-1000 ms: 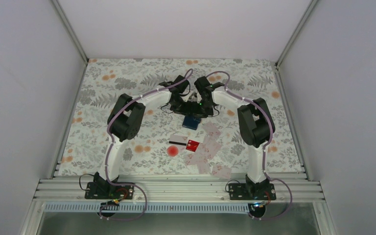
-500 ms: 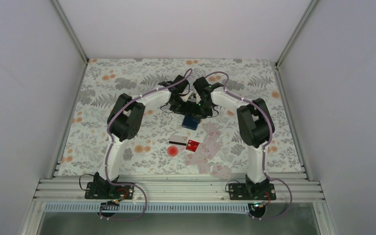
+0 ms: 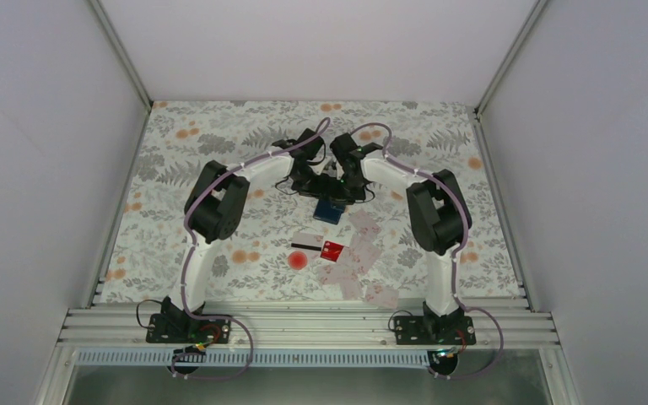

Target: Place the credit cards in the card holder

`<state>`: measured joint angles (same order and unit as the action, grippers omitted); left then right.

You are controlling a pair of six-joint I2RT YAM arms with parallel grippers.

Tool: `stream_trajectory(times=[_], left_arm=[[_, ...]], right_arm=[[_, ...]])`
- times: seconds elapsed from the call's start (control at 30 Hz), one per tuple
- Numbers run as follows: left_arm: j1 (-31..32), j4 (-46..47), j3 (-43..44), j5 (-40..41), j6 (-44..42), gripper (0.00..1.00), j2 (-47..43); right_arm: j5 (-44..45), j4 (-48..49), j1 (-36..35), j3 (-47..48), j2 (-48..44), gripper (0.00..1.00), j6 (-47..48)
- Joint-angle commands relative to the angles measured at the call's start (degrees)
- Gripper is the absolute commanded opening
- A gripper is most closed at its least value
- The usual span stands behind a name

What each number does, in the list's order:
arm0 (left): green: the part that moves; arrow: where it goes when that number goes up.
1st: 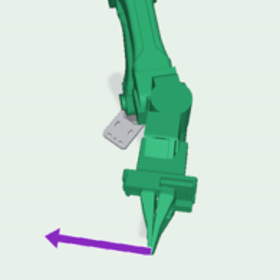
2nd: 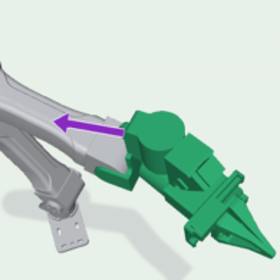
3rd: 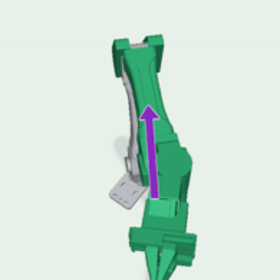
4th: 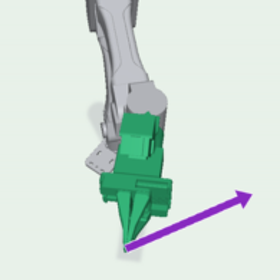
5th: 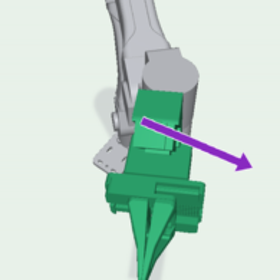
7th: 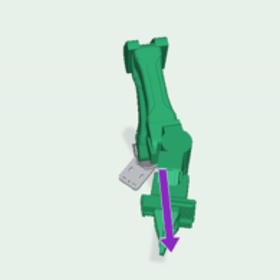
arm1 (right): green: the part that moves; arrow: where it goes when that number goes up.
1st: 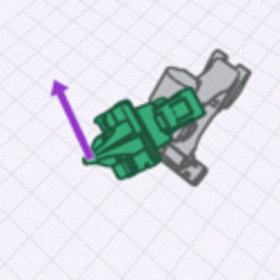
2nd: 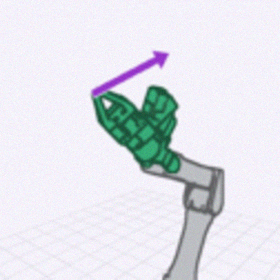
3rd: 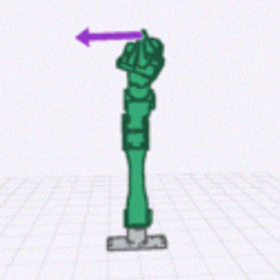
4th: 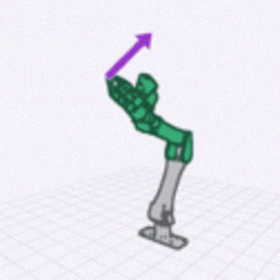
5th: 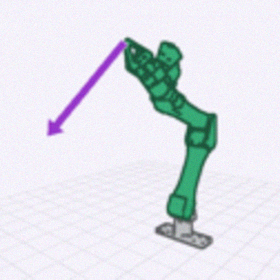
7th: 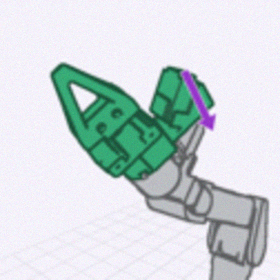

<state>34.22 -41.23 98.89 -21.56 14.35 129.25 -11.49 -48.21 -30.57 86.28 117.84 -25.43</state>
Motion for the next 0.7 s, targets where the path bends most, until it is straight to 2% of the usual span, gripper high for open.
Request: stream_trajectory(times=[0.0, 0.27, 0.5, 0.6, 0.63, 0.67], left_arm=[[1.2, -3.1, -0.1, 0.9, -0.3, 0.34, 3.6], [1.1, -4.3, 0.9, 0.3, -0.4, 0.35, 4.8], [-0.3, -4.7, 1.8, 1.5, -0.1, 0.35, 1.7], [-1.3, -4.2, 1.5, 3.0, 0.0, 0.37, -2.7], [-1.7, -3.9, 1.3, 3.5, 0.1, 0.41, -4.4], [-2.2, -3.8, 1.2, 3.9, 0.2, 0.45, -6.0]], right_arm=[[5.6, 0.2, -4.1, -2.9, 7.9, 0.04, -0.5], [3.2, 3.0, -6.4, -4.8, 11.8, 0.04, -2.2], [7.2, 1.0, -5.0, -0.4, 1.5, 0.04, -1.9], [8.4, 0.0, -4.3, 2.6, -3.8, 0.12, -1.2], [8.8, -0.1, -4.1, 3.5, -5.5, 0.17, -0.9], [9.4, -0.1, -3.9, 4.4, -7.3, 0.28, -0.6]])
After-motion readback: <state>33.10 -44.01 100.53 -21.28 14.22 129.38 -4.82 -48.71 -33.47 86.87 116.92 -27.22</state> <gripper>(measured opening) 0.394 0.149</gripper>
